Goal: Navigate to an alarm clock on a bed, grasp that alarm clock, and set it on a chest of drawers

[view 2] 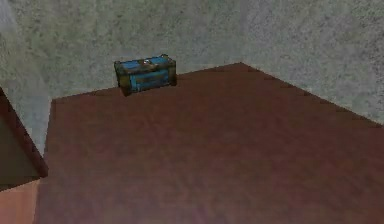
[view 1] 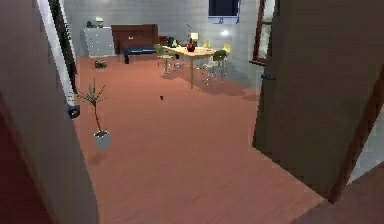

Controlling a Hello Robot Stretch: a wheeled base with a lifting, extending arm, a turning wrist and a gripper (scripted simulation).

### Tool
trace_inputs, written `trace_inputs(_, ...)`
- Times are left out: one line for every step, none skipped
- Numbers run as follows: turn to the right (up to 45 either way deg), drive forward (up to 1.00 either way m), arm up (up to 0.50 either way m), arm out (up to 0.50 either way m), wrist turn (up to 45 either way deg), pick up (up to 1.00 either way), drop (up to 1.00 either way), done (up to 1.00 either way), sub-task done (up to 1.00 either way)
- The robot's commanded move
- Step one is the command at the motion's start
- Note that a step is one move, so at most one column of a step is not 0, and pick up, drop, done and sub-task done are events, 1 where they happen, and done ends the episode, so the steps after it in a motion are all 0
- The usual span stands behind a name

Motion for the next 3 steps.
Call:
trace_inputs(0.0, 1.0, 0.0, 0.0, 0.0, 0.0, 0.0, 0.0, 0.0)
trace_inputs(0.0, 1.0, 0.0, 0.0, 0.0, 0.0, 0.0, 0.0, 0.0)
trace_inputs(-9.0, 0.0, 0.0, 0.0, 0.0, 0.0, 0.0, 0.0, 0.0)
